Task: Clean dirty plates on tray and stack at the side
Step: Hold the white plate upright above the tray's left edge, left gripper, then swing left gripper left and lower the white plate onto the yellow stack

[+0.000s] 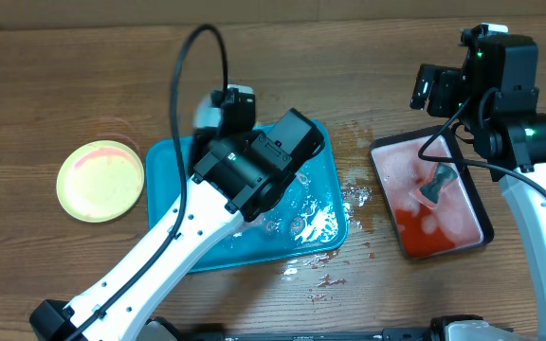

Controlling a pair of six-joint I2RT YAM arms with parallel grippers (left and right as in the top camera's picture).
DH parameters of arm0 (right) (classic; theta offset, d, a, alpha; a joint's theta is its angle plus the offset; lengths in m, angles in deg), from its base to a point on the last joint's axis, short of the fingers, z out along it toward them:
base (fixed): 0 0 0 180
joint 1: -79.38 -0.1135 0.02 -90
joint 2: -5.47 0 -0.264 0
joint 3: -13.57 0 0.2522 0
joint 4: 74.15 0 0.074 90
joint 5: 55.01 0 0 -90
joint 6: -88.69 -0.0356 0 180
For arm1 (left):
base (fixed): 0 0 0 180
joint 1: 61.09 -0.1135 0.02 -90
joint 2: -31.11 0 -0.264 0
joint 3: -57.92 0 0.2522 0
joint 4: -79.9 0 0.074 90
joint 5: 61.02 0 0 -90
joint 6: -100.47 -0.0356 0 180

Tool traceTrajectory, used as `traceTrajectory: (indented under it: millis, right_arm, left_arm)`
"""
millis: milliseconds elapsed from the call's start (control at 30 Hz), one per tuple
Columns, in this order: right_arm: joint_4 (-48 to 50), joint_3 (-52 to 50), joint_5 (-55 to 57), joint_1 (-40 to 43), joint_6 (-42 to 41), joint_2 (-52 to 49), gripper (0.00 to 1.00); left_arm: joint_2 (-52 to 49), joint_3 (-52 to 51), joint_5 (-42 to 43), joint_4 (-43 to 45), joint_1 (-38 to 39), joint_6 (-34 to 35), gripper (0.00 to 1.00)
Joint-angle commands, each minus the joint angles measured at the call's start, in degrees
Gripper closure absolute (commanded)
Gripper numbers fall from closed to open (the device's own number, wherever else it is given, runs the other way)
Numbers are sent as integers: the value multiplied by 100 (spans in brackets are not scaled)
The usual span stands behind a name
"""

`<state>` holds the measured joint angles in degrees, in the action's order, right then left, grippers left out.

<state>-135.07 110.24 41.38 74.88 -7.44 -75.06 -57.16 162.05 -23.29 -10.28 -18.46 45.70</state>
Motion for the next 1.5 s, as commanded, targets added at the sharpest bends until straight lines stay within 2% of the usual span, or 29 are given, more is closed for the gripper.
traceTrajectory:
  millis: [0, 33, 100, 200, 267, 300, 367, 433, 500, 567, 767, 900, 1067, 1300, 1467]
  right_arm:
    - [33, 74, 42, 39, 22, 7, 0]
    - [35, 74, 42, 39, 22, 7, 0]
    - [35, 74, 42, 39, 22, 7, 0]
    - [35, 74, 42, 39, 22, 7, 0]
    - [35, 74, 42, 39, 22, 7, 0]
    - [35, 74, 42, 39, 22, 7, 0]
    - [35, 74, 42, 39, 22, 7, 0]
    - [35, 74, 42, 39, 22, 7, 0]
    - [35, 74, 42, 39, 22, 7, 0]
    - [35, 74, 42, 39, 22, 7, 0]
    - [35, 74, 42, 39, 22, 7, 0]
    - [35, 74, 42, 39, 22, 7, 0]
    - [35, 74, 42, 39, 22, 7, 0]
    - [33, 74, 42, 39, 22, 7, 0]
    - [35, 74, 42, 39, 22, 7, 0]
  left_arm:
    - [44, -96, 1873, 219, 15, 151, 96]
    - [44, -96, 1537, 179, 15, 33, 95]
    - [44, -96, 306, -96, 13, -68, 95]
    - [44, -96, -1952, -909, -90, 356, 96]
    - [44, -96, -2531, -1172, -166, 588, 95]
    - [44, -94, -2476, -1128, -216, 695, 95]
    - [44, -92, -1600, -863, -323, 916, 95]
    - [42, -122, 199, -470, -459, 916, 95]
    - [42, -245, 1622, -153, -597, 914, 96]
    - [42, -518, 2450, 223, -741, 914, 95]
    - [52, -1191, 2844, 667, -1377, 1309, 95]
    - [127, -1213, 3825, 1005, -2422, 1316, 95]
    - [155, -1244, 5248, 1617, -4017, 835, 96]
    - [149, -1609, 5574, 1982, -6017, 804, 95]
    - [138, -2315, 5740, 2492, -7394, 544, 95]
